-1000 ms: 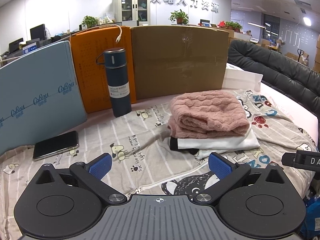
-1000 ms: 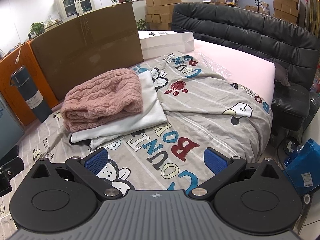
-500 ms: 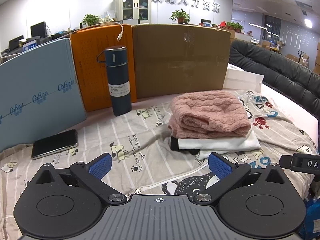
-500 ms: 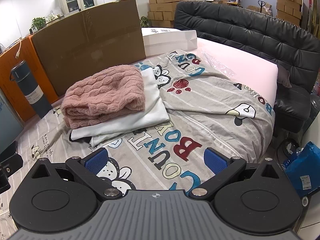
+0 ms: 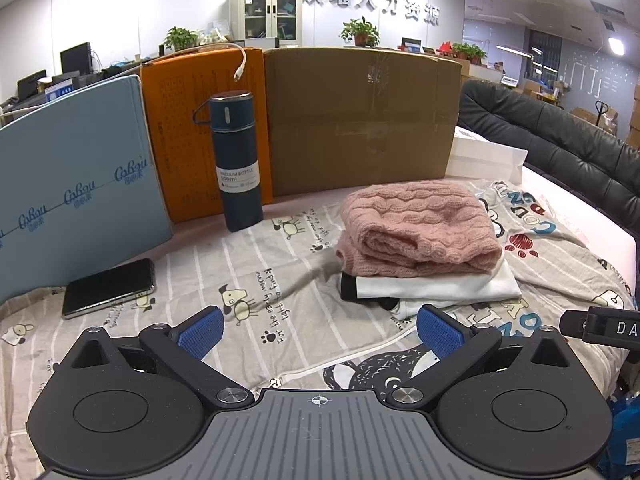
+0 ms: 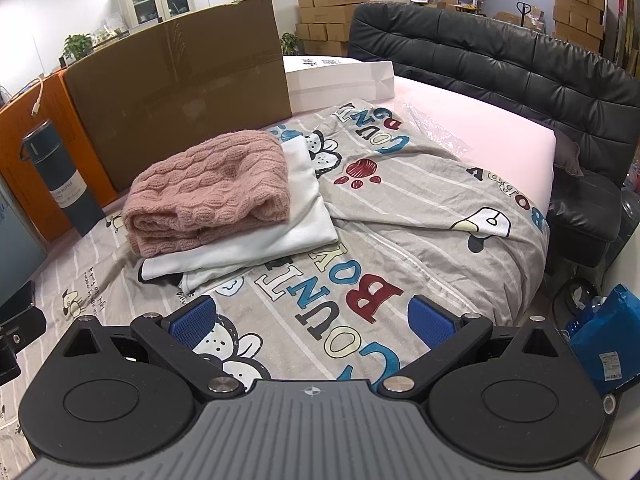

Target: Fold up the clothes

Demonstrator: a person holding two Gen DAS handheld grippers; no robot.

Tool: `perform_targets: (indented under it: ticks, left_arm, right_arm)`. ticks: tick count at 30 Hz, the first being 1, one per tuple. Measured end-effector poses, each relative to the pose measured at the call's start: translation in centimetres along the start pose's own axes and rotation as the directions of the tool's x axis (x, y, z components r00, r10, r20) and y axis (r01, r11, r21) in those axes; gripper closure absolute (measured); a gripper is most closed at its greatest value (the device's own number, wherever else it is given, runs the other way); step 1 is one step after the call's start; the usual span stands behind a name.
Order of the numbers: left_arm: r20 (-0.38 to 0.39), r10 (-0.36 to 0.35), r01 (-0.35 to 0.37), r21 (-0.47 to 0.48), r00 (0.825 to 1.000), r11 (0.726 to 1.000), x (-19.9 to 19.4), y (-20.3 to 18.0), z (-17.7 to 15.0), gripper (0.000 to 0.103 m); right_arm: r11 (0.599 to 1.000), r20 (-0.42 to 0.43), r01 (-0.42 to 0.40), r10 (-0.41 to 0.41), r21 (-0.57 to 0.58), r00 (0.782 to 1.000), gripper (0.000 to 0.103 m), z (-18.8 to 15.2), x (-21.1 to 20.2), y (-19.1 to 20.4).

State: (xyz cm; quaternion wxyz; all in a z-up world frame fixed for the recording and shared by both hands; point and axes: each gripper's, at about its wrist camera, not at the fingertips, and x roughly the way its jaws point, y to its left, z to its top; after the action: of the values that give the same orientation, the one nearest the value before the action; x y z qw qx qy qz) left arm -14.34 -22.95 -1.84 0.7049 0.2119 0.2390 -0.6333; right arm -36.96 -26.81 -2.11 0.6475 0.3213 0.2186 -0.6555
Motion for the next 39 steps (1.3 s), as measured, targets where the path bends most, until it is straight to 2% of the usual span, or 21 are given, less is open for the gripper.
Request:
perform_targets:
  ticks: [24,39]
  left_arm:
    - [-0.004,0.011,-0.011,0.007,1.0,1.0,0.23,-0.26,-0.28,0.0]
    - [-0.01,0.009,-0.009,-0.021,1.0,1.0,0.36,-0.53,-0.27,0.0]
  right_arm:
    - [1.0,0.0,-0.007,0.007,-0.018,1.0,0.0,-0.33,0.1,0.11]
    - [0.999,-0.001,-0.001,0.001,-0.052,1.0,0.0,-0.66,-0.31,0.22]
